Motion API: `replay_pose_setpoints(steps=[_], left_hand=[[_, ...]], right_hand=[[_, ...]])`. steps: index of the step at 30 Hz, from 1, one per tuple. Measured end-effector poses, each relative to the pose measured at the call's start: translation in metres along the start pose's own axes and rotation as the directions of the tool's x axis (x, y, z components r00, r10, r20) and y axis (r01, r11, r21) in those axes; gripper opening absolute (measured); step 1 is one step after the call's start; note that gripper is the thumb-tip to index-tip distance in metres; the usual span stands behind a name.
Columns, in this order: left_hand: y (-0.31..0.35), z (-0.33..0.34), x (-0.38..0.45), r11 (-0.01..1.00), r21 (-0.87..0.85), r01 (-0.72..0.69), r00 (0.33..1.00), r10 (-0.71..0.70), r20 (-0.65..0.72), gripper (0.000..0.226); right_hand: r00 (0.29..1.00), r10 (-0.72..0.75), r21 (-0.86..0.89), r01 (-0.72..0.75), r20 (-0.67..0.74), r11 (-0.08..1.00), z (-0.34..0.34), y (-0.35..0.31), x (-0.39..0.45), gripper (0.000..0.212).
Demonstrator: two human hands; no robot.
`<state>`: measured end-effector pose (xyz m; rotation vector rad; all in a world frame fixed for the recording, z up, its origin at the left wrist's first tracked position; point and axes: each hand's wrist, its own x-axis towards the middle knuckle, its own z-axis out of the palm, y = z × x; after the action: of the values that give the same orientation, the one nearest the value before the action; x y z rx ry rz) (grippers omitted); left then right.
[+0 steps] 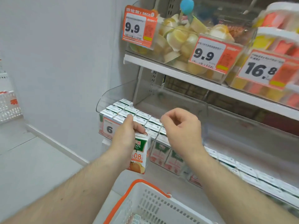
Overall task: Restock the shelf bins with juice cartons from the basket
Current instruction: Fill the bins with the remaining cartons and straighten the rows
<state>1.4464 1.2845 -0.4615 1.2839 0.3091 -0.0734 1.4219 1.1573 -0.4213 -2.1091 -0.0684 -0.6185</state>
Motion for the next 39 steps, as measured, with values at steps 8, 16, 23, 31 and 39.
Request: replay_pose_setpoints(steps=[8,16,23,31,39], left_hand=[[-0.019,0.066,-0.064,0.963,0.173,-0.209,0.967,0.176,0.185,0.059],[-0.040,0.097,-0.098,0.916,0.113,-0.385,0.836,0.294,0.463,0.047],[-0.038,0.109,-0.093,0.925,-0.032,-0.379,0.754,0.328,0.569,0.037],[-0.058,0.097,-0.051,0.404,0.606,-0.686,0.711,0.550,0.438,0.012],[-0.068,0.095,-0.043,0.470,0.536,-0.701,0.700,0.596,0.393,0.014]], right_hand=[[0.953,0.270,-0.010,-0.272,0.138,0.962,-0.064,0.018,-0.086,0.068],[0.951,0.231,-0.363,-0.146,0.204,0.920,-0.112,0.033,-0.102,0.060],[0.974,0.196,-0.238,-0.165,0.111,0.957,-0.161,0.040,-0.078,0.017],[0.967,0.255,-0.294,-0.249,-0.018,0.923,-0.160,0.087,0.020,0.022],[0.725,0.568,-0.574,-0.290,0.390,0.765,-0.113,0.134,0.064,0.020]])
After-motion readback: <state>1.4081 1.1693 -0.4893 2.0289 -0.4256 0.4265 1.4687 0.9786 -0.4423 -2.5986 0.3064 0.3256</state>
